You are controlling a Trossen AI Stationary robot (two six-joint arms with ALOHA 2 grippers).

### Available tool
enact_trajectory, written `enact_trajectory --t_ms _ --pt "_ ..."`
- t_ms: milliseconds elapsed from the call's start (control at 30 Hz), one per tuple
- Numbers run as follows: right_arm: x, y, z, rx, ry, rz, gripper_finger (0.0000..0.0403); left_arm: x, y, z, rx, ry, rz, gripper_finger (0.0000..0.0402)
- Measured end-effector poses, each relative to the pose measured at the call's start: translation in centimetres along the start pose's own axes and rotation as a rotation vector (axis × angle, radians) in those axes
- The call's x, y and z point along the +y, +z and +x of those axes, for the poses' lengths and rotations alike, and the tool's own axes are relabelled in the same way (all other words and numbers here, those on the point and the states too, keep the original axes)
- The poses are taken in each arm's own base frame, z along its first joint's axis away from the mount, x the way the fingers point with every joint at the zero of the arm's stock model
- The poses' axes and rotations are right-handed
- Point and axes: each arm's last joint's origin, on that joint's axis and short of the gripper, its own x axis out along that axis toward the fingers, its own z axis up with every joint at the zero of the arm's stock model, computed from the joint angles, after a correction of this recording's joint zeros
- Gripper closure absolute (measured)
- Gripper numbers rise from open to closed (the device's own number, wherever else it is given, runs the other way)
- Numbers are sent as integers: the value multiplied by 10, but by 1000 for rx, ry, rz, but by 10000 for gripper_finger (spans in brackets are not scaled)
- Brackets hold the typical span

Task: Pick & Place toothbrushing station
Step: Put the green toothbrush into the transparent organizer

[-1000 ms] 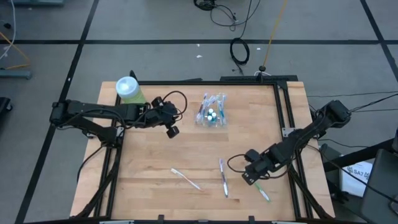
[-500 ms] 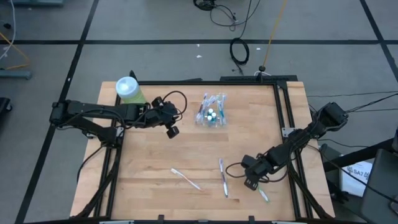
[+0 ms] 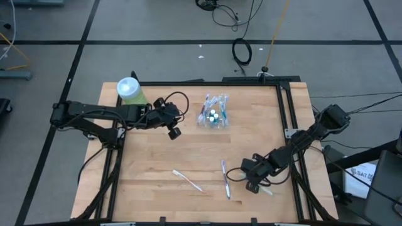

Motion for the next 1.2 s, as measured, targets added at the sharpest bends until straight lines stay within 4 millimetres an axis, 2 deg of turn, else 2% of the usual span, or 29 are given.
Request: enact_trajectory --t_ms 167,367,600,767,867,1033,1100,1200 --pt "0 3 0 -18 9 9 392 0 -1 0 10 3 92 323" --pt "-3 18 1 -78 57 56 384 4 -9 0 77 80 99 323" --pt "-3 64 -8 -409 192 -18 396 12 -22 -3 182 213 60 323" --pt "-8 106 -28 -761 257 -225 396 13 -23 -4 187 232 51 323" --pt "-19 131 -47 -1014 226 -337 395 12 -23 -4 182 231 46 323" --pt "-46 161 -82 -1393 83 -390 395 10 -23 -5 182 217 49 323" --pt "-60 169 -89 -1447 18 -389 395 6 -24 -7 176 203 61 323" --pt "-81 176 -97 -1435 -69 -346 395 1 -25 -17 151 154 73 323"
